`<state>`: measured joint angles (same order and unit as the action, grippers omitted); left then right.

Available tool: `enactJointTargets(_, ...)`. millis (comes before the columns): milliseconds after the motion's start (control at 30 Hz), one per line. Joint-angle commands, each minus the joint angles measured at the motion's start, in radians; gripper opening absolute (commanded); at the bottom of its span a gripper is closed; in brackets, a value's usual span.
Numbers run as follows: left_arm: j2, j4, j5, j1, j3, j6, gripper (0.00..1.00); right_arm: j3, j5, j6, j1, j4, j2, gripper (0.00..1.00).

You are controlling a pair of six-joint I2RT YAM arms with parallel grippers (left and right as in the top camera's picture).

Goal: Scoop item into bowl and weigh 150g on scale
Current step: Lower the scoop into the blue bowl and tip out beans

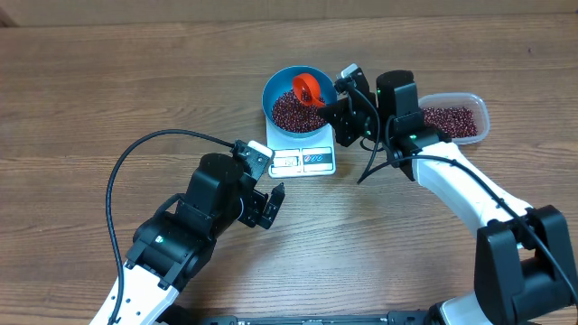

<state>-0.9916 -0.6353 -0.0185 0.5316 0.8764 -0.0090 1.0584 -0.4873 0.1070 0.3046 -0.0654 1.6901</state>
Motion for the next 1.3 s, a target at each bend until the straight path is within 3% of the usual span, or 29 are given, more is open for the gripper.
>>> enactJointTargets(0, -0.002, 0.003, 0.011, 0.006, 0.0, -0.016, 0.99, 0.022, 0.035, -0.087, 0.005, -0.006, 0.006, 0.04)
enactJointTargets(300, -0.002, 0.003, 0.011, 0.006, 0.0, -0.016, 1.0, 0.068, 0.06, -0.133, 0.021, -0.114, 0.006, 0.04)
enactJointTargets(733, -0.002, 0.003, 0.011, 0.006, 0.0, -0.016, 0.99, 0.068, 0.118, -0.133, 0.056, -0.105, 0.006, 0.04)
enactJointTargets(833, -0.002, 0.003, 0.011, 0.006, 0.0, -0.016, 1.0, 0.068, 0.121, -0.133, 0.056, -0.086, 0.006, 0.13)
enactJointTargets(967, -0.002, 0.003, 0.011, 0.006, 0.0, -0.016, 1.0, 0.068, 0.121, -0.133, 0.056, -0.062, 0.006, 0.09)
enactJointTargets(1267, -0.002, 0.003, 0.011, 0.006, 0.0, -0.016, 1.0, 0.068, 0.121, -0.133, 0.056, -0.056, 0.006, 0.13)
